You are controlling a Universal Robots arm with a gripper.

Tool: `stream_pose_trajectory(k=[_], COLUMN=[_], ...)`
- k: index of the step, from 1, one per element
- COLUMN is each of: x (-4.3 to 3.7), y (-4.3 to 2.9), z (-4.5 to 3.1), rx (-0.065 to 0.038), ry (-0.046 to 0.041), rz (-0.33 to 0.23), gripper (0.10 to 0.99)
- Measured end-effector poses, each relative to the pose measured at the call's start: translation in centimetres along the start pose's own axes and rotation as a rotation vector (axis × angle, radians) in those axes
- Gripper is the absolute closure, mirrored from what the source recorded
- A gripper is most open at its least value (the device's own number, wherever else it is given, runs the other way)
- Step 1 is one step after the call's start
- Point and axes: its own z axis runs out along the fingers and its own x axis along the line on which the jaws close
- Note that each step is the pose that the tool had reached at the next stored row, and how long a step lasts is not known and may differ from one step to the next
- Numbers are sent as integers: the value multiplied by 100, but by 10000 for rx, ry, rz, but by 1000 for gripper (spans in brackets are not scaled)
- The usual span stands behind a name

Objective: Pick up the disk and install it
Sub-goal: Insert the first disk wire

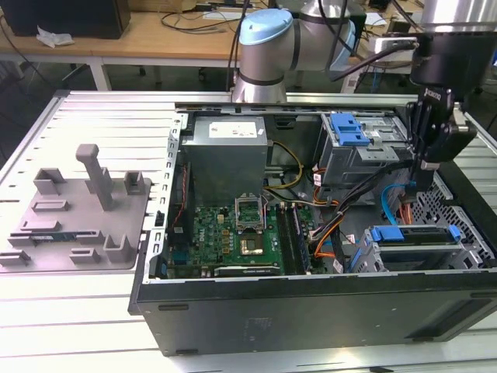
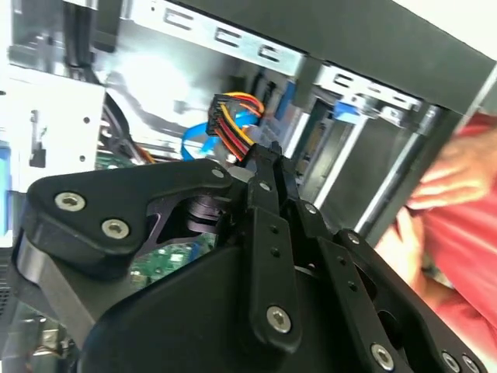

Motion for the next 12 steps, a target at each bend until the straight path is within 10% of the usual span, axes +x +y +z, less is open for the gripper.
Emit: stream_pose_trajectory(k=[3, 10, 12], x=[69, 340, 365], y=[-16, -67, -72], z=[22, 112, 118], rx=[-68, -75, -130], ry=[-366, -412, -769], rz=[19, 19, 1], gripper=[922, 922, 922])
